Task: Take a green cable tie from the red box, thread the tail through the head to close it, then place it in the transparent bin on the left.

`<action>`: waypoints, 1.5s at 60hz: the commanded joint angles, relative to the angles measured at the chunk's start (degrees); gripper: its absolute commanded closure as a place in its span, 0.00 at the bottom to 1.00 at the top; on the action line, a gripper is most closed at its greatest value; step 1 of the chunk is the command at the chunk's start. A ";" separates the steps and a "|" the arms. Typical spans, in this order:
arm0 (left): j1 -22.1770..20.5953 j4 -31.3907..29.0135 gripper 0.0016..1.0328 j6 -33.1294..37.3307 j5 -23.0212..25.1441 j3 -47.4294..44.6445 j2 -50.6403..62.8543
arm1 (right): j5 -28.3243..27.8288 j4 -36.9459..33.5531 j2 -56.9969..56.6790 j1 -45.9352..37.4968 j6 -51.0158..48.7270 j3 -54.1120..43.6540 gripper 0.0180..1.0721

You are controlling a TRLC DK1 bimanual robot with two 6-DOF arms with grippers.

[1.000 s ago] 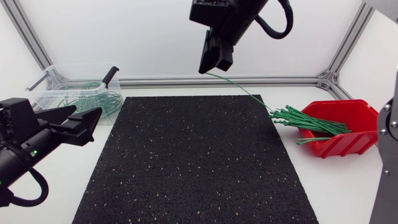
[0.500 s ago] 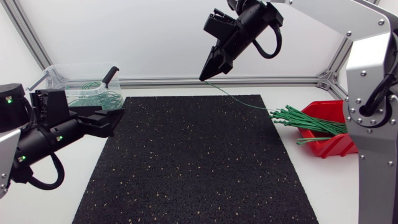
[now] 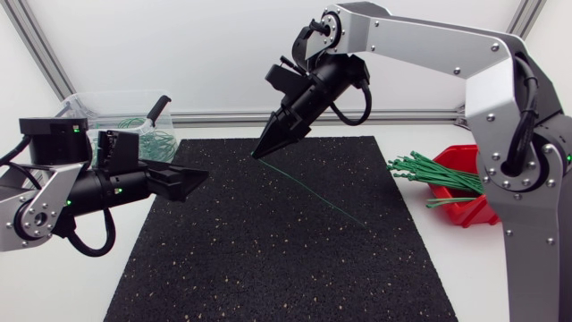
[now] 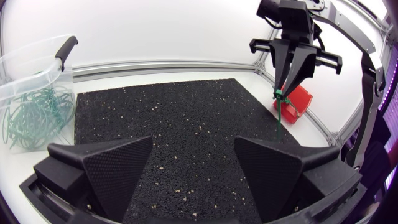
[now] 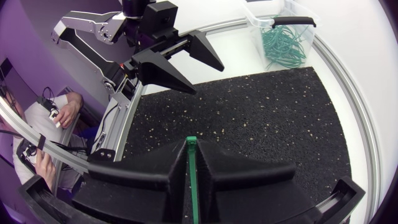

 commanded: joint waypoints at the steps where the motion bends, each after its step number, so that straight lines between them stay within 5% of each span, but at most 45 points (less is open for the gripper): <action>1: -0.23 -1.14 0.11 6.71 0.56 2.63 0.91 | -2.18 -0.76 1.89 1.17 -1.39 -1.60 0.95; 6: -1.28 -3.34 0.11 18.66 0.20 3.34 1.70 | -3.93 -0.84 2.16 1.96 -1.12 -1.51 0.95; 13: -1.28 -8.44 0.11 22.53 3.37 5.88 3.72 | -6.04 -0.84 2.68 2.84 -0.59 -0.98 0.95; 31: -0.32 -5.71 0.11 28.15 16.20 4.83 8.64 | -12.20 -4.27 4.27 4.33 -5.34 -2.13 0.95; 61: 5.49 1.58 0.11 29.91 41.86 -0.36 10.49 | -16.94 -11.04 3.21 6.88 -13.34 -1.95 0.95; 90: 3.02 3.25 0.11 27.98 49.77 -0.62 9.35 | -20.19 -15.61 3.74 7.76 -17.38 -0.72 0.95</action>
